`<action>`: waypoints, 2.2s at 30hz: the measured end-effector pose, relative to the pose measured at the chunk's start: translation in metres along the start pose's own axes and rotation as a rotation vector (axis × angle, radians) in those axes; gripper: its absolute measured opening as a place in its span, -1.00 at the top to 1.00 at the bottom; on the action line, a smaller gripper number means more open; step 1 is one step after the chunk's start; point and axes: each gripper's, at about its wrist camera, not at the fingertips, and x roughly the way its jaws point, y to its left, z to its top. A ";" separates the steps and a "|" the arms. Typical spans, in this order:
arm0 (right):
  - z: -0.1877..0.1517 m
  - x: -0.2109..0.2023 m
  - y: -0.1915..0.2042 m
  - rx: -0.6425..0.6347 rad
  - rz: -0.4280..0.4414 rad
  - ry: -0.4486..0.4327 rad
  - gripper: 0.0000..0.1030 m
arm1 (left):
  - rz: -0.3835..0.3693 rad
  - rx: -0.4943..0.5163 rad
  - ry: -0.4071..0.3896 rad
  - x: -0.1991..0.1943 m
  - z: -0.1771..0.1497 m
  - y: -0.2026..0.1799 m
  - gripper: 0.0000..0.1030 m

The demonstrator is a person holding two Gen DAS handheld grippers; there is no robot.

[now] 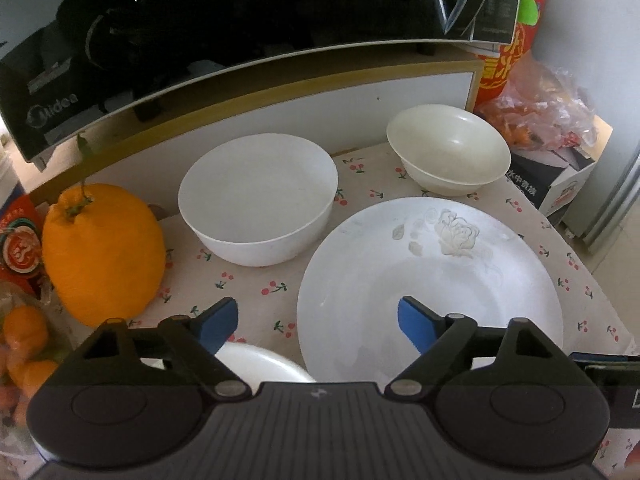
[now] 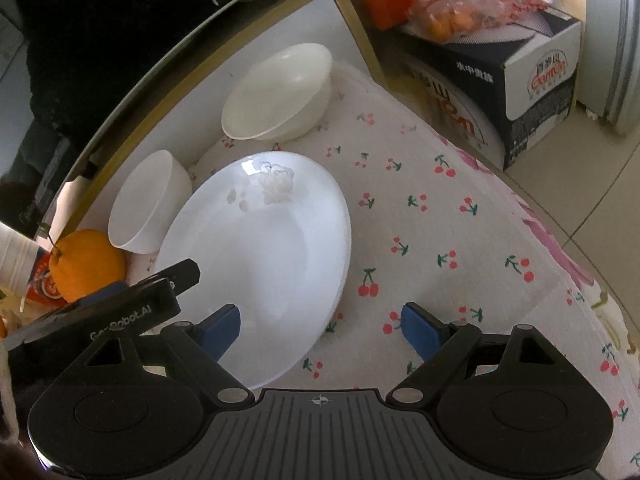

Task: Organize plates and bowls
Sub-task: 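Move both grippers to the plain white plate rim and close them, then lift the white plate and carry it onto the blue-patterned plate stack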

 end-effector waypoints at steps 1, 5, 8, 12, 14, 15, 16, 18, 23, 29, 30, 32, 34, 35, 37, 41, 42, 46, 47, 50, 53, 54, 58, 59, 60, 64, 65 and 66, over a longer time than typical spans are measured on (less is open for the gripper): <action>0.000 0.000 0.000 -0.006 -0.001 -0.005 -0.74 | -0.006 -0.002 0.001 0.001 0.000 0.001 -0.57; -0.001 0.002 0.003 -0.027 -0.008 -0.028 -0.73 | -0.023 -0.013 0.005 0.006 0.001 0.004 -0.43; 0.000 0.003 0.003 -0.033 -0.010 -0.038 -0.73 | -0.042 -0.019 0.016 0.010 0.000 0.007 -0.22; -0.001 0.005 0.005 -0.043 -0.012 -0.050 -0.72 | -0.054 -0.012 0.022 0.012 0.001 0.008 -0.04; -0.001 0.005 0.007 -0.054 -0.015 -0.051 -0.67 | -0.060 -0.008 0.022 0.012 0.001 0.008 0.05; -0.001 0.005 0.008 -0.060 -0.017 -0.054 -0.60 | -0.070 -0.004 0.023 0.011 0.001 0.009 0.19; -0.002 0.005 0.008 -0.067 -0.018 -0.056 -0.52 | -0.083 -0.001 0.027 0.012 0.001 0.009 0.24; -0.001 0.005 0.008 -0.077 -0.016 -0.054 -0.03 | -0.091 0.001 0.032 0.012 0.001 0.009 0.34; -0.001 0.005 0.006 -0.076 -0.022 -0.046 0.54 | -0.066 0.007 0.015 0.012 -0.001 0.008 0.55; 0.000 -0.008 0.006 -0.108 -0.042 -0.092 0.65 | -0.109 -0.078 -0.004 0.005 -0.005 0.019 0.74; 0.001 -0.012 0.006 -0.110 -0.036 -0.102 0.65 | -0.113 -0.082 -0.008 0.004 -0.006 0.019 0.75; 0.003 -0.016 0.004 -0.101 -0.028 -0.102 0.64 | -0.114 -0.087 -0.008 0.001 -0.007 0.018 0.76; 0.005 -0.021 0.002 -0.098 -0.023 -0.103 0.64 | -0.116 -0.093 -0.011 -0.002 -0.009 0.016 0.77; 0.006 -0.023 0.001 -0.100 -0.020 -0.102 0.64 | -0.114 -0.097 -0.017 -0.006 -0.009 0.015 0.77; 0.007 -0.029 0.000 -0.104 -0.011 -0.106 0.64 | -0.114 -0.108 -0.030 -0.012 -0.011 0.015 0.77; 0.007 -0.046 -0.002 -0.125 0.015 -0.122 0.64 | -0.113 -0.129 -0.061 -0.033 -0.014 0.013 0.77; 0.007 -0.050 -0.003 -0.134 0.023 -0.122 0.64 | -0.110 -0.134 -0.074 -0.041 -0.017 0.012 0.77; 0.003 -0.067 -0.005 -0.145 0.065 -0.112 0.64 | -0.105 -0.173 -0.088 -0.064 -0.030 0.012 0.77; 0.002 -0.070 -0.005 -0.149 0.075 -0.111 0.64 | -0.102 -0.183 -0.086 -0.070 -0.034 0.013 0.77; -0.002 -0.083 -0.003 -0.176 0.095 -0.124 0.64 | -0.100 -0.205 -0.084 -0.081 -0.043 0.013 0.77; -0.007 -0.095 0.000 -0.203 0.114 -0.137 0.64 | -0.099 -0.227 -0.084 -0.095 -0.052 0.014 0.77; -0.009 -0.098 0.001 -0.211 0.121 -0.138 0.64 | -0.100 -0.236 -0.084 -0.099 -0.055 0.016 0.77; -0.019 -0.109 0.005 -0.242 0.142 -0.128 0.64 | -0.091 -0.255 -0.086 -0.114 -0.065 0.018 0.77; -0.023 -0.111 0.006 -0.252 0.145 -0.127 0.64 | -0.088 -0.257 -0.084 -0.117 -0.067 0.018 0.77; -0.027 -0.113 0.009 -0.265 0.150 -0.123 0.64 | -0.085 -0.263 -0.084 -0.123 -0.070 0.021 0.77; -0.042 -0.119 0.015 -0.289 0.176 -0.093 0.64 | -0.076 -0.281 -0.094 -0.141 -0.085 0.029 0.77; -0.046 -0.120 0.016 -0.292 0.181 -0.085 0.64 | -0.073 -0.285 -0.096 -0.146 -0.090 0.033 0.77; -0.050 -0.120 0.018 -0.297 0.188 -0.075 0.64 | -0.071 -0.289 -0.099 -0.151 -0.093 0.035 0.77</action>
